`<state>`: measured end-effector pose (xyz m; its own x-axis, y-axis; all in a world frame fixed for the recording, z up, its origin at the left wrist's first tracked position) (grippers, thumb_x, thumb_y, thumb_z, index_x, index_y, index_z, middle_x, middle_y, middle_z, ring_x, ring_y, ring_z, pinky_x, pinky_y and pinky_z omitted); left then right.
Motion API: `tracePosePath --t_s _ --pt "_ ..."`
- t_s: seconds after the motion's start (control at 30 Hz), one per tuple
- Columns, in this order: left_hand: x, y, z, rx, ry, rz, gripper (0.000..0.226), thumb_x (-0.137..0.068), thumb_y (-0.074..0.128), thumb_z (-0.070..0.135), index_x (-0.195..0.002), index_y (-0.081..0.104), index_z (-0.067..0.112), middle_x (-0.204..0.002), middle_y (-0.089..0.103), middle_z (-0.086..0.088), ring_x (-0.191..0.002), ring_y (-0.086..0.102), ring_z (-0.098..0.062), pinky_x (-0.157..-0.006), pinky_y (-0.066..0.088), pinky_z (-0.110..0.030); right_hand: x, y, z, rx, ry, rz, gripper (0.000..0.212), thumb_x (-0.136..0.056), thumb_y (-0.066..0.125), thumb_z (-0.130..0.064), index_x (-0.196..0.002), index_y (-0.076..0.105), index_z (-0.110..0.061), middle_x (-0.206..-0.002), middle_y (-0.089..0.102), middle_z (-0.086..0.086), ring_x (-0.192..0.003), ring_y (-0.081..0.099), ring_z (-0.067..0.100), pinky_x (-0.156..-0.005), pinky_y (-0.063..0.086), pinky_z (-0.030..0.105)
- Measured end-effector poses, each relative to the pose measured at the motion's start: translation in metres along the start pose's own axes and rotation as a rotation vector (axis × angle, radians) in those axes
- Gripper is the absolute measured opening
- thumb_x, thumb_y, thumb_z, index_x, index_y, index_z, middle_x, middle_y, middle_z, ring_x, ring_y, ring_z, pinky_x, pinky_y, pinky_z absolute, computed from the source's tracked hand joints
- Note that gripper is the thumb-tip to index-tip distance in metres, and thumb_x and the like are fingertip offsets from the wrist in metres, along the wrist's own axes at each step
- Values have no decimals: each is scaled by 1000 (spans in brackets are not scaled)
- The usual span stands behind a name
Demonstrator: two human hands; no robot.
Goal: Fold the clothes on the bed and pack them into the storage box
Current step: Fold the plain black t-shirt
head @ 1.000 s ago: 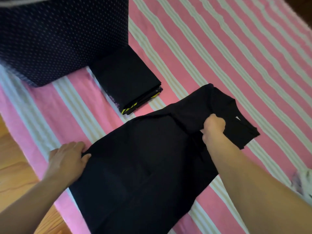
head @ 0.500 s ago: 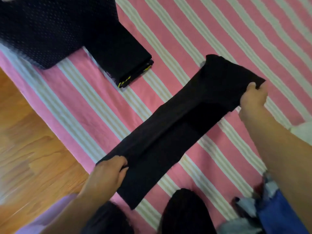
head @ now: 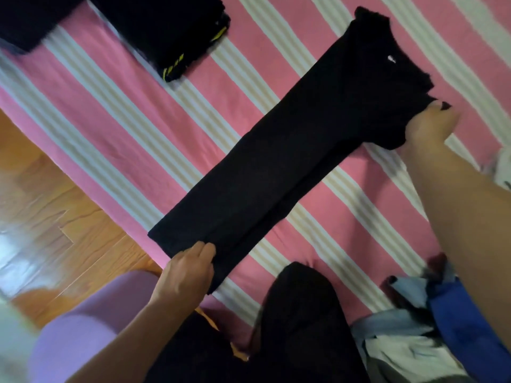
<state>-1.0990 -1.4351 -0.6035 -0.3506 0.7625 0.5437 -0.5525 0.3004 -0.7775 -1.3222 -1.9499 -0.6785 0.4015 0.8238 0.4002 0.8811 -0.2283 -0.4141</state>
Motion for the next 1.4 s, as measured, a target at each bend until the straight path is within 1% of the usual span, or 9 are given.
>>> tracePosePath --t_s 0.23,0.37,0.47,0.63,0.77,0.93,1.1,1.27,1.4 --pt "6 15 12 -89 79 -147 45 -59 83 -3 -86 54 18 -72 51 4 -52 55 -19 -46 47 -31 57 -30 -20 71 50 -6 31 -96 44 -31 -120 55 -14 -120 63 1 -106 65 16 -98 54 40" --pt "-2 36 15 -208 115 -247 36 -66 88 23 -85 57 24 -75 58 7 -61 63 -14 -56 54 -31 74 -34 7 -16 311 -111 32 -101 52 -24 -132 58 -17 -111 70 5 -89 74 26 -70 61 51" --pt "-1 23 10 -128 110 -218 35 -96 43 55 -100 63 26 -91 62 9 -84 64 -15 -77 54 -33 80 -29 11 -7 291 -123 42 -94 63 -20 -136 57 -20 -114 71 4 -91 74 26 -71 61 53" --pt "-14 -23 -53 82 -350 168 32 -98 58 34 -125 55 17 -121 55 -6 -110 53 -26 -96 50 -46 112 -24 6 748 -179 63 52 -95 54 -20 -144 41 -10 -146 41 13 -133 44 32 -109 36 40" --pt "-29 -19 -97 207 -466 10 22 -99 61 31 -116 57 19 -112 58 -5 -96 60 -26 -82 52 -43 164 31 9 900 -780 -431 48 -94 54 -17 -141 49 -11 -143 41 20 -130 39 39 -112 29 40" --pt "-17 -15 -114 443 -557 162 12 -99 57 9 -93 59 20 -92 63 -2 -76 60 -22 -64 48 -22 228 94 3 1032 -1029 -747 45 -96 58 -19 -139 49 -11 -142 41 13 -128 43 30 -107 42 38" --pt "0 -9 -122 235 -302 154 36 -86 70 5 -119 60 18 -119 55 -3 -101 60 -24 -86 54 -38 318 35 56 766 -436 -590 3 -96 55 -14 -97 52 -14 -101 51 0 -78 51 6 -69 39 16" --pt "-23 -14 -134 -168 198 -32 57 -72 83 8 -125 65 18 -128 57 -7 -114 58 -29 -90 55 -44 419 -37 189 726 574 -480 15 -93 59 -21 -104 58 -11 -100 67 14 -87 64 28 -78 52 34" --pt "-37 -34 -142 -189 442 -111 42 -71 82 13 -111 69 15 -116 61 -8 -94 64 -27 -71 59 -36 474 -34 215 611 721 -377 15 -98 60 -26 -100 66 -12 -100 68 12 -95 63 28 -91 51 36"
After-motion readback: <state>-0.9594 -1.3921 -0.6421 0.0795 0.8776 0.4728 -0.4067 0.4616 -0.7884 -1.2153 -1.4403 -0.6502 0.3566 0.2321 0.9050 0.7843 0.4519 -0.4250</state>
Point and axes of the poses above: each hand's wrist, its own x-axis away from the middle knuckle, its own y-axis out of the palm, z = x × y, the point moved 2 cm from there along -x, towards the middle knuckle
